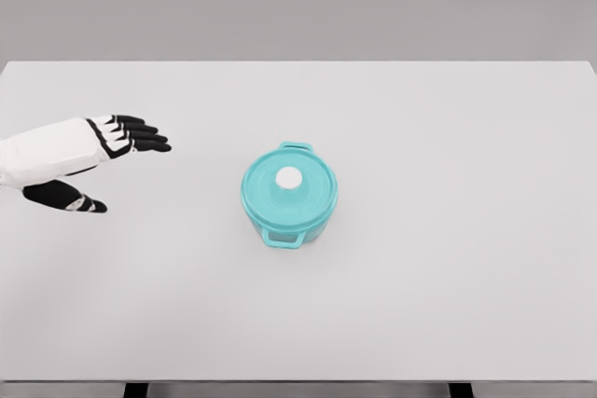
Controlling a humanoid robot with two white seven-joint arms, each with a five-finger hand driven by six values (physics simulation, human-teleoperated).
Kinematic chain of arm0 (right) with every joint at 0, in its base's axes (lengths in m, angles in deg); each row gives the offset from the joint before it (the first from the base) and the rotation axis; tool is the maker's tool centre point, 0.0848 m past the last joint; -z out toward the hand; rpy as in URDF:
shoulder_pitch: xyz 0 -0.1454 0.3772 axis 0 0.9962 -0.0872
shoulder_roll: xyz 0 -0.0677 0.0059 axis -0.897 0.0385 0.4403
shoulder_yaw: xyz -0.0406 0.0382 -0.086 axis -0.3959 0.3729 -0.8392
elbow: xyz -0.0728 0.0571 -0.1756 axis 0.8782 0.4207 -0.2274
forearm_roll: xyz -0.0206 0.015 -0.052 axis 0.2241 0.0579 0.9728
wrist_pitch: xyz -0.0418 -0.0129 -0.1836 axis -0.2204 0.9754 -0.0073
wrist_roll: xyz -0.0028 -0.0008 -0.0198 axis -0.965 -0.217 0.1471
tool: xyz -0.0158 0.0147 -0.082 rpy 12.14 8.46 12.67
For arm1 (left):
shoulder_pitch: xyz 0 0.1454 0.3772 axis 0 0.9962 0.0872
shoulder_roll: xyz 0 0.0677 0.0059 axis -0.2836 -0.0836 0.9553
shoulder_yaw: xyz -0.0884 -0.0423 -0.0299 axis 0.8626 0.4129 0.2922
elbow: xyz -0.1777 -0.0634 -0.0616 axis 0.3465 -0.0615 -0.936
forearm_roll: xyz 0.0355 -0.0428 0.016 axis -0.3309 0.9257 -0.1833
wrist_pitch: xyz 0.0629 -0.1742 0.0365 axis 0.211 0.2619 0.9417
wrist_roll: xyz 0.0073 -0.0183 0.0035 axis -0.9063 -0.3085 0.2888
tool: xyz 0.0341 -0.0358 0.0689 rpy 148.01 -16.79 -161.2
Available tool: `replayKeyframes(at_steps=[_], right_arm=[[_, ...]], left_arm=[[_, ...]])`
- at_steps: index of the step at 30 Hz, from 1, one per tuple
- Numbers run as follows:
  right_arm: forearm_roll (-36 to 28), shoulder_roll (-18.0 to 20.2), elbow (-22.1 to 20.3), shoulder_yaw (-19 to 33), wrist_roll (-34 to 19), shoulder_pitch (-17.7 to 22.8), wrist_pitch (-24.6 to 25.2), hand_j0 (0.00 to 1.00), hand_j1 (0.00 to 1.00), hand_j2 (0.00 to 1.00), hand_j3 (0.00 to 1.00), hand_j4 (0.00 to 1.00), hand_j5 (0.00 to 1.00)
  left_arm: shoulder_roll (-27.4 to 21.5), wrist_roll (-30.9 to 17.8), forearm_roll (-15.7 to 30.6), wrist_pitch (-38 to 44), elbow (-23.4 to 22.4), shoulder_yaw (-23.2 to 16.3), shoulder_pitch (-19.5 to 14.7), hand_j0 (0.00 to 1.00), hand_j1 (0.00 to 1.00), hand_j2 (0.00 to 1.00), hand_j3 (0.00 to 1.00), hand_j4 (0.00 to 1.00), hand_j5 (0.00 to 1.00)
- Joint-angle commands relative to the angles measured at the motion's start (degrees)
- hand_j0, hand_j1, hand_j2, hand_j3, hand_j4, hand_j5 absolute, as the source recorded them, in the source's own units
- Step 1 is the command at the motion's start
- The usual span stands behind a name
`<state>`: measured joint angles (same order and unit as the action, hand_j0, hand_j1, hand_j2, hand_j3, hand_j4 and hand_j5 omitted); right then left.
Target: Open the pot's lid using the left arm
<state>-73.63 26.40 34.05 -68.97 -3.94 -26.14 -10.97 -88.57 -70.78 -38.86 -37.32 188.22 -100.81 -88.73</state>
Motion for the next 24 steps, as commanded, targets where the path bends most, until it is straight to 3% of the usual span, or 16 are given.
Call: replayKeyframes(at_steps=[1,2,3,5,8,11,14,17,20,24], right_arm=[[0.0,0.0,0.2,-0.1,-0.1,0.0,0.0,1.0,1.0,1.0,1.0,1.0,1.0],[0.0,0.0,0.3,0.0,0.0,0.3,0.0,1.0,1.0,1.0,1.0,1.0,1.0],[0.0,0.0,0.3,0.1,0.0,0.3,0.0,1.0,1.0,1.0,1.0,1.0,1.0],[0.0,0.0,0.2,0.1,0.1,0.2,0.0,1.0,1.0,1.0,1.0,1.0,1.0],[0.0,0.0,0.2,0.1,0.1,0.3,0.0,1.0,1.0,1.0,1.0,1.0,1.0],[0.0,0.0,0.2,0.1,0.1,0.2,0.0,1.0,1.0,1.0,1.0,1.0,1.0],[0.0,0.0,0.3,0.1,0.1,0.2,0.0,1.0,1.0,1.0,1.0,1.0,1.0],[0.0,0.0,0.2,0.1,0.1,0.2,0.0,1.0,1.0,1.0,1.0,1.0,1.0],[0.0,0.0,0.2,0.1,0.1,0.2,0.0,1.0,1.0,1.0,1.0,1.0,1.0],[0.0,0.0,0.2,0.1,0.1,0.2,0.0,1.0,1.0,1.0,1.0,1.0,1.0]], left_arm=[[0.4,0.0,0.2,0.1,0.4,-0.4,0.0,1.0,1.0,1.0,1.0,1.0,1.0],[2.6,0.0,0.0,0.1,0.3,-0.7,-0.5,1.0,1.0,1.0,1.0,1.0,1.0],[5.7,0.0,-1.4,0.1,0.1,-3.8,-4.0,1.0,1.0,1.0,1.0,1.0,1.0],[6.2,0.0,-1.5,0.1,0.0,-14.3,-14.2,1.0,1.0,1.0,1.0,1.0,1.0],[9.5,0.0,-1.8,0.1,0.2,-18.2,-19.7,1.0,1.0,1.0,1.0,1.0,1.0],[12.1,-0.1,-1.0,0.1,-0.5,-28.6,-29.0,1.0,1.0,1.0,1.0,1.0,1.0],[16.2,-0.4,-0.8,0.1,-5.3,-32.4,-33.7,1.0,1.0,1.0,1.0,1.0,1.0],[18.6,-0.4,-0.5,0.1,-11.0,-32.9,-35.9,1.0,1.0,1.0,1.0,1.0,1.0],[23.6,-0.3,-0.7,0.1,-16.8,-35.8,-37.5,1.0,1.0,1.0,1.0,1.0,1.0],[26.8,-2.2,-2.4,0.1,-16.5,-39.3,-37.7,1.0,1.0,1.0,1.0,1.0,1.0]])
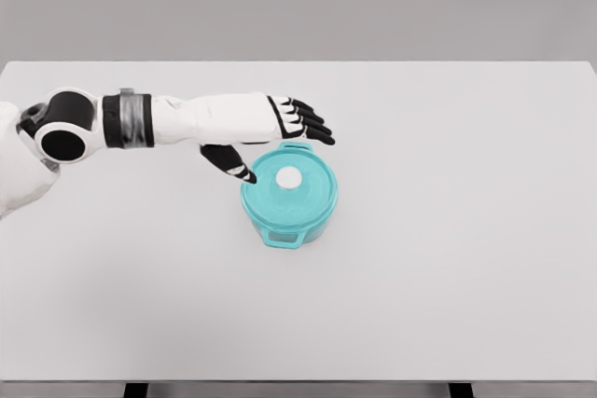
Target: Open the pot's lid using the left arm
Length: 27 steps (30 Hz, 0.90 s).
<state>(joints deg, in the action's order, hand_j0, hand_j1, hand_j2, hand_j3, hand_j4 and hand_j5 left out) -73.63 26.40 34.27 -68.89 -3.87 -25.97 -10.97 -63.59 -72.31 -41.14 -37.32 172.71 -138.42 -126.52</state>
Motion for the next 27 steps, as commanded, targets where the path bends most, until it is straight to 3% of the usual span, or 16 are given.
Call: replayKeyframes(at_steps=[1,4,7,13,27], right_arm=[[0.0,0.0,0.0,0.1,0.0,0.0,0.0,1.0,1.0,1.0,1.0,1.0,1.0],[0.0,0.0,0.0,0.1,0.0,0.0,0.0,1.0,1.0,1.0,1.0,1.0,1.0],[0.0,0.0,0.0,0.0,0.0,0.0,0.0,1.0,1.0,1.0,1.0,1.0,1.0],[0.0,0.0,0.0,0.1,0.0,0.0,0.0,1.0,1.0,1.0,1.0,1.0,1.0],[0.0,0.0,0.0,0.1,0.0,0.1,0.0,1.0,1.0,1.0,1.0,1.0,1.0]], left_arm=[[1.9,-3.3,-1.5,0.1,-0.2,-1.8,-0.1,1.0,1.0,1.0,1.0,1.0,1.0],[2.9,-7.8,-1.4,0.1,0.1,-1.9,-1.1,1.0,1.0,1.0,1.0,1.0,1.0],[3.6,-7.9,-1.3,0.1,-0.9,-4.0,-3.3,1.0,1.0,1.0,1.0,1.0,1.0],[5.0,-7.9,-1.6,0.1,-5.8,-4.0,-4.3,1.0,1.0,1.0,1.0,1.0,1.0],[4.9,-7.7,-1.8,0.1,-6.7,-3.8,-4.4,1.0,1.0,1.0,1.0,1.0,1.0]])
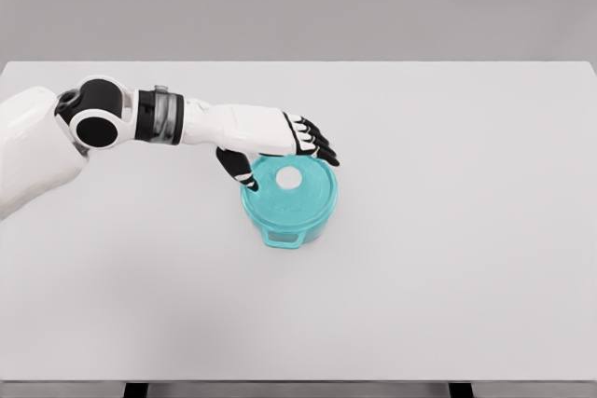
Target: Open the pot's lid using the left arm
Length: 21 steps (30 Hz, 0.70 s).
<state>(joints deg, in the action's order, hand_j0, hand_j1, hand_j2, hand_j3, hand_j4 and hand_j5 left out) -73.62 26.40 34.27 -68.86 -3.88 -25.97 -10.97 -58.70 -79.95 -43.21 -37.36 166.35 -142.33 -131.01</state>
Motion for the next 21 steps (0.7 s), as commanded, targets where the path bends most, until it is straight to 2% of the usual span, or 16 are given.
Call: replayKeyframes(at_steps=[1,6,13,15,17,18,19,20,21], right_arm=[[0.0,0.0,0.0,0.0,0.0,0.0,0.0,1.0,1.0,1.0,1.0,1.0,1.0],[0.0,0.0,0.0,-0.1,0.0,0.0,0.0,1.0,1.0,1.0,1.0,1.0,1.0],[0.0,0.0,0.0,-0.1,0.0,0.0,0.0,1.0,1.0,1.0,1.0,1.0,1.0],[0.0,0.0,0.0,-0.1,-0.1,0.0,0.0,1.0,1.0,1.0,1.0,1.0,1.0],[0.0,0.0,0.0,0.0,0.0,0.0,0.0,1.0,1.0,1.0,1.0,1.0,1.0],[0.0,0.0,0.0,0.0,0.0,0.0,0.0,1.0,1.0,1.0,1.0,1.0,1.0],[0.0,0.0,0.0,0.0,0.0,0.0,0.0,1.0,1.0,1.0,1.0,1.0,1.0],[0.0,0.0,0.0,0.0,0.0,0.0,0.0,1.0,1.0,1.0,1.0,1.0,1.0],[0.0,0.0,0.0,0.0,0.0,0.0,0.0,1.0,1.0,1.0,1.0,1.0,1.0]], left_arm=[[0.1,0.0,0.3,0.1,-0.3,0.1,0.0,1.0,1.0,1.0,1.0,1.0,1.0],[0.2,-0.4,-2.1,0.1,-0.3,0.0,0.0,1.0,1.0,1.0,1.0,1.0,1.0],[1.9,-1.4,-2.0,0.1,-0.4,-0.1,-0.3,1.0,1.0,1.0,1.0,1.0,1.0],[1.9,-1.3,-2.0,0.1,-0.5,-0.1,-0.2,0.97,0.97,0.97,0.97,0.97,0.97],[1.9,-1.3,-2.0,0.1,-2.1,-0.1,0.0,0.91,0.91,0.91,0.91,0.91,0.91],[1.9,-1.3,-2.1,0.1,-2.1,-0.1,0.2,0.9,0.9,0.9,0.9,0.9,0.9],[1.9,-1.4,-2.1,0.1,-2.1,-0.1,0.3,0.82,0.82,0.82,0.82,0.82,0.82],[1.9,-1.3,-2.0,0.1,-2.1,-0.1,0.3,0.69,0.69,0.69,0.69,0.69,0.69],[1.9,-1.3,-2.0,0.1,-2.0,-0.1,0.3,0.63,0.63,0.63,0.63,0.63,0.63]])
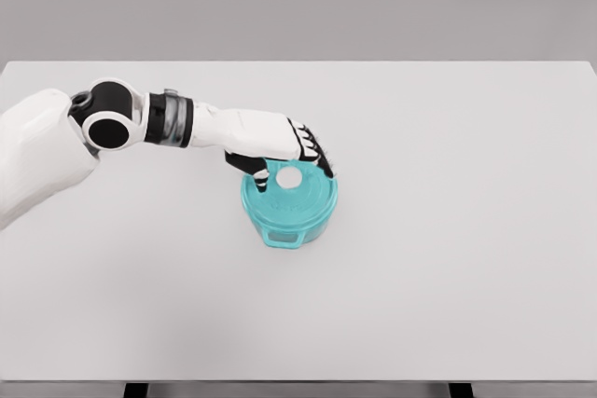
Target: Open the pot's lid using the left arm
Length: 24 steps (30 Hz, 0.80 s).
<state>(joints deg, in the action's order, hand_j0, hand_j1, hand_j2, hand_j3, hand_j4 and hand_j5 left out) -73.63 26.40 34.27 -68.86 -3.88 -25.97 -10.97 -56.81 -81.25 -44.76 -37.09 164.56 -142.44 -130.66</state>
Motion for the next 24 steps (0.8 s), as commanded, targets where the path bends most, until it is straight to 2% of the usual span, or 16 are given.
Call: replayKeyframes(at_steps=[1,3,6,9,12,14,18,21,24], right_arm=[[0.0,0.0,0.0,-0.1,-0.1,0.0,0.0,1.0,1.0,1.0,1.0,1.0,1.0],[0.0,0.0,0.0,0.0,0.0,0.0,0.0,1.0,1.0,1.0,1.0,1.0,1.0],[0.0,0.0,0.1,0.0,0.0,0.1,0.0,1.0,1.0,1.0,1.0,1.0,1.0],[0.0,0.0,0.0,0.0,-0.1,0.0,0.0,1.0,1.0,1.0,1.0,1.0,1.0],[0.0,0.0,0.0,-0.1,0.0,0.0,0.0,1.0,1.0,1.0,1.0,1.0,1.0],[0.0,0.0,0.0,0.0,0.0,0.0,0.0,1.0,1.0,1.0,1.0,1.0,1.0],[0.0,0.0,0.0,0.0,-0.1,0.1,0.0,1.0,1.0,1.0,1.0,1.0,1.0],[0.0,0.0,0.0,0.0,0.0,0.0,0.0,1.0,1.0,1.0,1.0,1.0,1.0],[0.0,0.0,0.0,-0.1,0.0,0.0,0.0,1.0,1.0,1.0,1.0,1.0,1.0]], left_arm=[[0.0,0.0,-0.3,-0.1,-0.1,0.0,0.0,0.63,0.63,0.63,0.63,0.63,0.63],[-0.1,0.0,-0.2,-0.1,-0.2,-0.1,0.0,0.56,0.56,0.56,0.56,0.56,0.56],[-0.1,0.1,0.5,-0.1,-0.1,-0.7,-0.1,0.37,0.37,0.37,0.37,0.37,0.37],[-0.6,0.1,3.7,-0.1,0.2,-2.1,-0.4,0.2,0.2,0.2,0.2,0.2,0.2],[-1.4,0.2,5.1,-0.1,0.5,-2.0,-0.5,0.19,0.19,0.19,0.19,0.19,0.19],[-3.8,0.2,7.1,-0.1,1.4,-1.8,-1.5,0.2,0.2,0.2,0.2,0.2,0.2],[-11.9,0.3,10.9,-0.1,2.9,-1.2,-3.8,0.2,0.2,0.2,0.2,0.2,0.2],[-16.6,0.3,11.7,-0.1,1.7,-1.0,-4.2,0.2,0.2,0.2,0.2,0.2,0.2],[-19.6,0.3,11.6,-0.1,-3.4,-1.2,-3.9,0.21,0.21,0.21,0.21,0.21,0.21]])
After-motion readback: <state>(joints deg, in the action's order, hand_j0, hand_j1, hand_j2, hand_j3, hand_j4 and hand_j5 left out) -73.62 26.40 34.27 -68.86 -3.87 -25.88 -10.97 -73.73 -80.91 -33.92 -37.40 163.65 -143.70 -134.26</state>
